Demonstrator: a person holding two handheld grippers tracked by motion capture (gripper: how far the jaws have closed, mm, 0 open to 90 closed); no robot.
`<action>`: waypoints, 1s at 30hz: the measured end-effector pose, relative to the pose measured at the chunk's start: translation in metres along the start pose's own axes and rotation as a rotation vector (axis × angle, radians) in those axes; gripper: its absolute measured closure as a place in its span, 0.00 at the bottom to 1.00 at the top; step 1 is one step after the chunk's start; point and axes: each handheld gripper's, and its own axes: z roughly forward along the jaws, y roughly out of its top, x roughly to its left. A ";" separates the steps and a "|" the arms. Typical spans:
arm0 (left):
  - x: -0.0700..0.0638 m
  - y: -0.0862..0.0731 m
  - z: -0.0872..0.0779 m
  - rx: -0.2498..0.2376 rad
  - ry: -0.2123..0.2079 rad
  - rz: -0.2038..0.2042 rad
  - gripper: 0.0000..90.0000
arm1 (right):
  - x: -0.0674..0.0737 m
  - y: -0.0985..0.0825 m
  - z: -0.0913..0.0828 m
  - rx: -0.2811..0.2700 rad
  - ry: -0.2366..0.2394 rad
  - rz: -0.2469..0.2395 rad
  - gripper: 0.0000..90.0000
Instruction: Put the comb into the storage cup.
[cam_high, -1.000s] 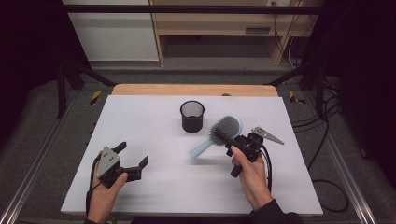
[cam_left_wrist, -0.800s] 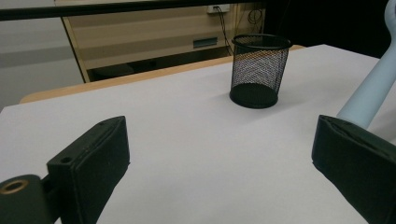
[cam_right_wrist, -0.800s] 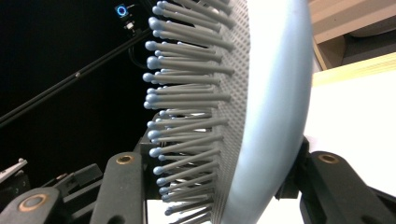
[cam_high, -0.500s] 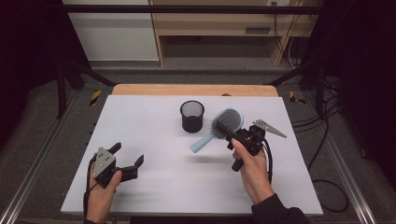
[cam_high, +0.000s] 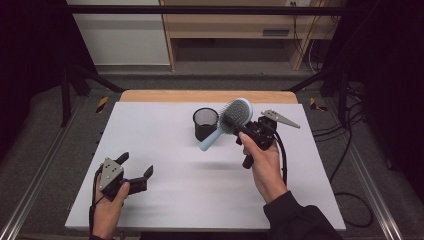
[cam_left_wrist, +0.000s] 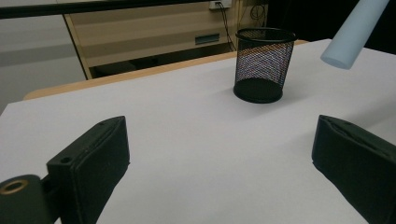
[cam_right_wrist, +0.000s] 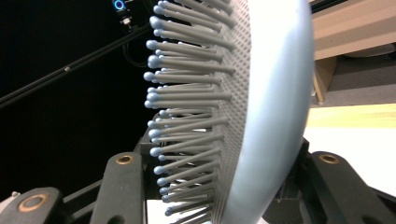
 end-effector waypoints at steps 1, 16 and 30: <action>0.000 0.000 0.000 -0.001 0.001 -0.001 0.05 | 0.000 0.001 0.003 0.001 0.002 0.006 0.56; 0.002 0.001 -0.001 -0.007 0.001 -0.004 0.05 | 0.000 0.024 0.031 -0.025 0.001 0.051 0.56; 0.006 0.002 -0.003 -0.027 0.006 -0.012 0.04 | 0.002 0.040 0.050 -0.047 -0.035 0.039 0.56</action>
